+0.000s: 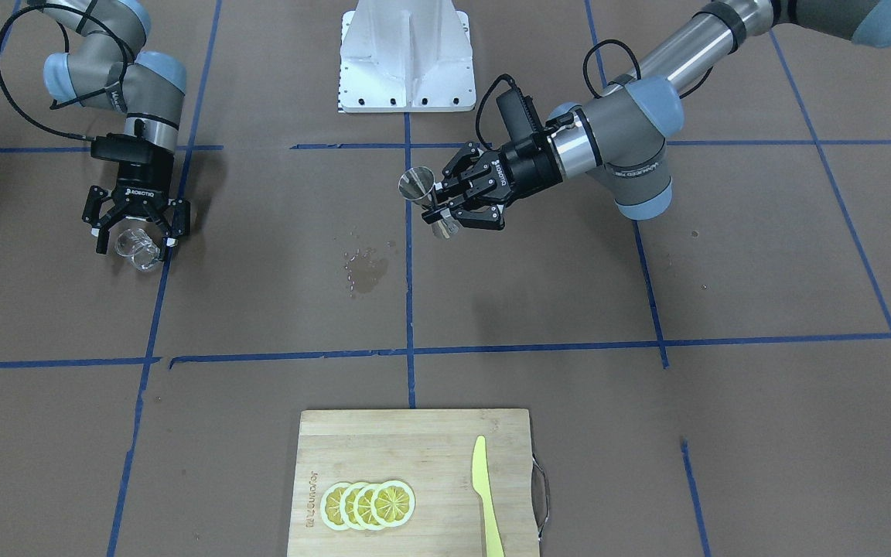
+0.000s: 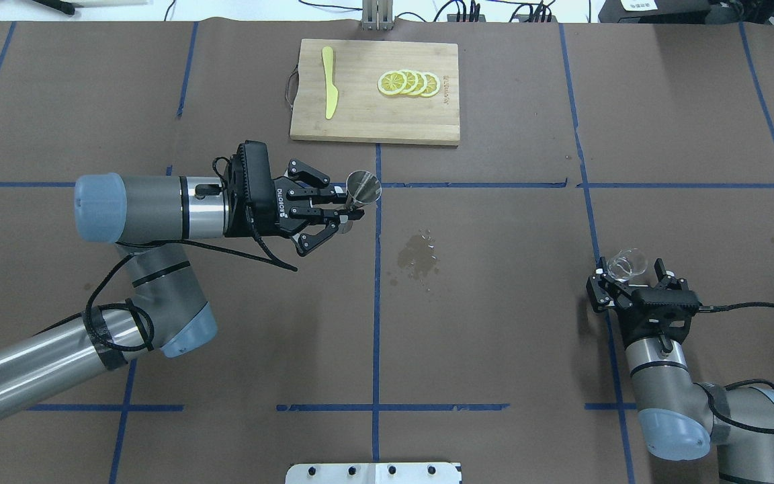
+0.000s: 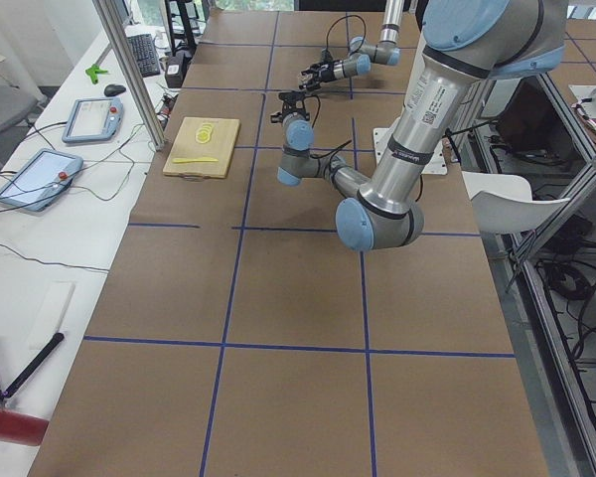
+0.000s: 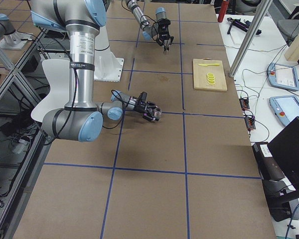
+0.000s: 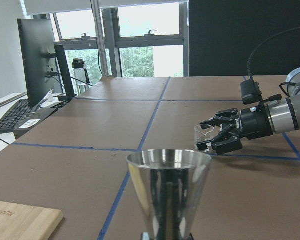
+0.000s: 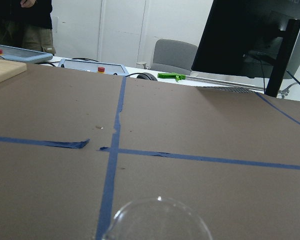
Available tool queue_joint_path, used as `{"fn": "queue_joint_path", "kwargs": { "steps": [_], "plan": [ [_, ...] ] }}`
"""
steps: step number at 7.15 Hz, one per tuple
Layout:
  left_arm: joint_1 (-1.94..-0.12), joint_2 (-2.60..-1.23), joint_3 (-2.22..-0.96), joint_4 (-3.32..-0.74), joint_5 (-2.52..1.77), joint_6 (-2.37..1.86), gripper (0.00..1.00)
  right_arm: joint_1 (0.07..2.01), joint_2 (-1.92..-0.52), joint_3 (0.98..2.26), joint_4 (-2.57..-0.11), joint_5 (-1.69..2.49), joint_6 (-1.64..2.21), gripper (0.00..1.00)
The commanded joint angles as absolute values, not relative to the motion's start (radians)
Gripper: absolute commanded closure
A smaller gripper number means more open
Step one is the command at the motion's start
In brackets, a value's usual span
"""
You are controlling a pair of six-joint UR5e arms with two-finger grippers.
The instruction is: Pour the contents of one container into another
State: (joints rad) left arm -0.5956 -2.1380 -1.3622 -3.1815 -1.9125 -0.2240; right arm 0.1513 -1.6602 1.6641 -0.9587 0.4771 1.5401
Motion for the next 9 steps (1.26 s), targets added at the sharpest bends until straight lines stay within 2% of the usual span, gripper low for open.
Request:
{"fn": "queue_joint_path", "kwargs": {
  "steps": [1,2,3,4,6,8,9],
  "plan": [
    [-0.595,-2.137,-1.362,-3.181,-1.913,-0.224,1.00,0.152,-1.658,1.654,-0.959,0.477,1.539,0.37],
    [-0.595,-2.137,-1.362,-3.181,-1.913,-0.224,1.00,0.150,-1.655,1.652,-0.959,0.474,1.537,0.64],
    [-0.595,-2.137,-1.362,-3.181,-1.913,-0.224,1.00,0.150,-1.655,1.652,-0.959,0.474,1.537,0.79],
    [-0.595,-2.137,-1.362,-3.181,-1.913,-0.224,1.00,0.150,-1.655,1.652,-0.959,0.474,1.537,0.82],
    [-0.600,-2.137,-1.362,-3.181,-1.913,-0.224,1.00,0.152,-1.655,1.660,-0.957,0.462,1.531,1.00],
    [-0.600,-2.134,-1.362,-3.181,-1.913,-0.224,1.00,0.156,-1.655,1.686,-0.957,0.453,1.517,1.00],
    [-0.600,-2.126,-1.362,-3.181,-1.913,-0.222,1.00,0.156,-1.655,1.747,-0.947,0.460,1.496,1.00]
  ]
}}
